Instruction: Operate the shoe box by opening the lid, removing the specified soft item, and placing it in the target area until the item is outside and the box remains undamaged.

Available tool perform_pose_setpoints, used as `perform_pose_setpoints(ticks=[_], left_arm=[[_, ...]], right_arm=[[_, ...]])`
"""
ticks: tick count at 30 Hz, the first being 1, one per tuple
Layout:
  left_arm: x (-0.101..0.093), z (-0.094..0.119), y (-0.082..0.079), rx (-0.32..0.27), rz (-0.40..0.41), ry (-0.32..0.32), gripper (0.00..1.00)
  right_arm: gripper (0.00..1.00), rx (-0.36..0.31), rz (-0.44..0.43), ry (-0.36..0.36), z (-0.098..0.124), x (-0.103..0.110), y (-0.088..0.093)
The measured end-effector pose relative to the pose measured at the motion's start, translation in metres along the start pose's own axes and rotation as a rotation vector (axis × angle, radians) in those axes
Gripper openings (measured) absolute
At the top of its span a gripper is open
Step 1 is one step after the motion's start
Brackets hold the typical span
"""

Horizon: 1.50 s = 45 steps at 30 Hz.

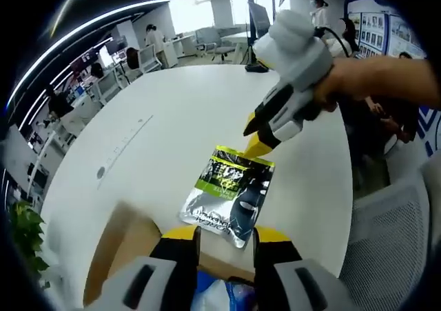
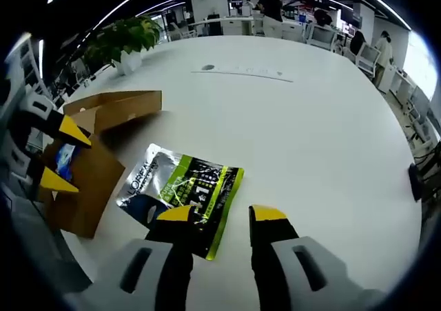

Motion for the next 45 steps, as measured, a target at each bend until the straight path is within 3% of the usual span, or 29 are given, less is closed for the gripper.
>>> perform_pose_setpoints(ticks=[13,28,45], left_arm=[[0.013,0.033,0.027,-0.068,0.114,-0.009,0.41],[0.028,0.071,0.060,-0.140,0.217,-0.050,0.51],[0.047,0.102,0.114,-0.156,0.345,-0.099,0.62]], right_arm=[[0.48,-0.046,0.027,-0.029,0.034,0.027,-0.003],[0.58,-0.115,0.096,-0.068,0.070,0.069,-0.018],[0.62,-0.137,0.141,-0.179,0.068,0.130,-0.030]])
Point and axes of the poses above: the point that each gripper's makers call its tool centre point, and the gripper's own axes: z roughly backward along the fingers, x roughly to its left, y roughly out of its underside, the point moved 3 cm from there along z, roughly backward along the fingers, and after that the axes turned 11 degrees about x, right-handed, at the moved point
